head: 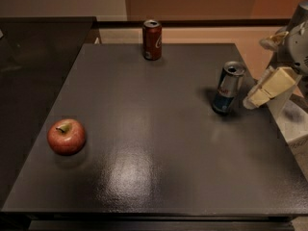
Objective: Knock redbull can over
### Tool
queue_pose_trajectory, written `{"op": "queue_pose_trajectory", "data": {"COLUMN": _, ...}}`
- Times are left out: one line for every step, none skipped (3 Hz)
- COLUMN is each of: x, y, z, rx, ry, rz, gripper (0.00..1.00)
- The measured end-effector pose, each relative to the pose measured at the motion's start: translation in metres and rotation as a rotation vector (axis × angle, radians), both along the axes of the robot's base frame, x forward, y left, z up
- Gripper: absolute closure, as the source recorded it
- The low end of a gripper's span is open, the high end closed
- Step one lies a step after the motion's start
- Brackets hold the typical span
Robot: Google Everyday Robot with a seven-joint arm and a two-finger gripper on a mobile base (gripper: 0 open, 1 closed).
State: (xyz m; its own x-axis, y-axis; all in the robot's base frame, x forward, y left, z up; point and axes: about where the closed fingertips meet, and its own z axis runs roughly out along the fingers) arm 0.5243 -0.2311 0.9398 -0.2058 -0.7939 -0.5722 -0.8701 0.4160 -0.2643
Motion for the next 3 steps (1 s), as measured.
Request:
{"op": "queue_pose_trajectory", "data": {"x": 0.003, "y": 0.002, "z": -0.007, "rx": 0.047, "ry": -0.003, "rz": 0.004, "gripper": 0.0}}
{"op": "queue_pose_trajectory", "data": {"x": 0.005, "y": 0.005, "z": -0.015, "rx": 0.099, "ry": -0.008, "rz": 0.02, "gripper": 0.0}}
{"op": "queue_pose_trajectory", "data": {"x": 0.006, "y": 0.006, "z": -0.022, "rx": 0.148, "ry": -0.011, "rz": 0.034, "gripper": 0.0}}
